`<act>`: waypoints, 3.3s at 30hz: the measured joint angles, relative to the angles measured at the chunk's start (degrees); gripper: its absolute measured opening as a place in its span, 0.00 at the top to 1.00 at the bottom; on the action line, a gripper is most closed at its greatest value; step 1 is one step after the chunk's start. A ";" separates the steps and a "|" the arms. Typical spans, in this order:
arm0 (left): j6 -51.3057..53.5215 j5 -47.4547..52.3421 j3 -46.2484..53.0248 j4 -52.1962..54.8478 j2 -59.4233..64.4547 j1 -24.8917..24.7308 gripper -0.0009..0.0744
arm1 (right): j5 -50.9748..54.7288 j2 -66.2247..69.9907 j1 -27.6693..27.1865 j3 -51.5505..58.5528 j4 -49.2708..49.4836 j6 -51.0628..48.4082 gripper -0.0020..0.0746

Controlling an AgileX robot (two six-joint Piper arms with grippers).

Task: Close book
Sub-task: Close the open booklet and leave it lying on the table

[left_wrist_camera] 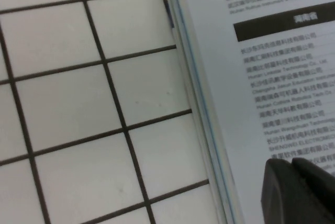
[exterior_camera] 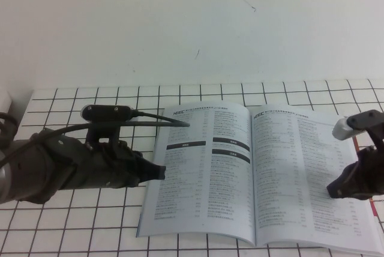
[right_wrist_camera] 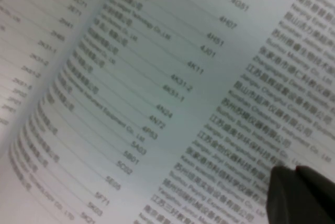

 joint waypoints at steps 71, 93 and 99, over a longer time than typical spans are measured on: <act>21.10 33.06 -9.10 -14.65 -11.97 9.04 0.99 | -5.69 -19.96 0.96 -0.40 -27.89 28.99 0.98; -1.20 12.32 8.37 23.09 -60.25 12.71 0.99 | 6.79 -65.52 0.96 17.44 -42.07 36.40 0.98; 5.51 9.99 18.72 18.77 -73.12 12.71 0.99 | 2.94 -77.13 0.96 24.29 -36.36 31.47 0.98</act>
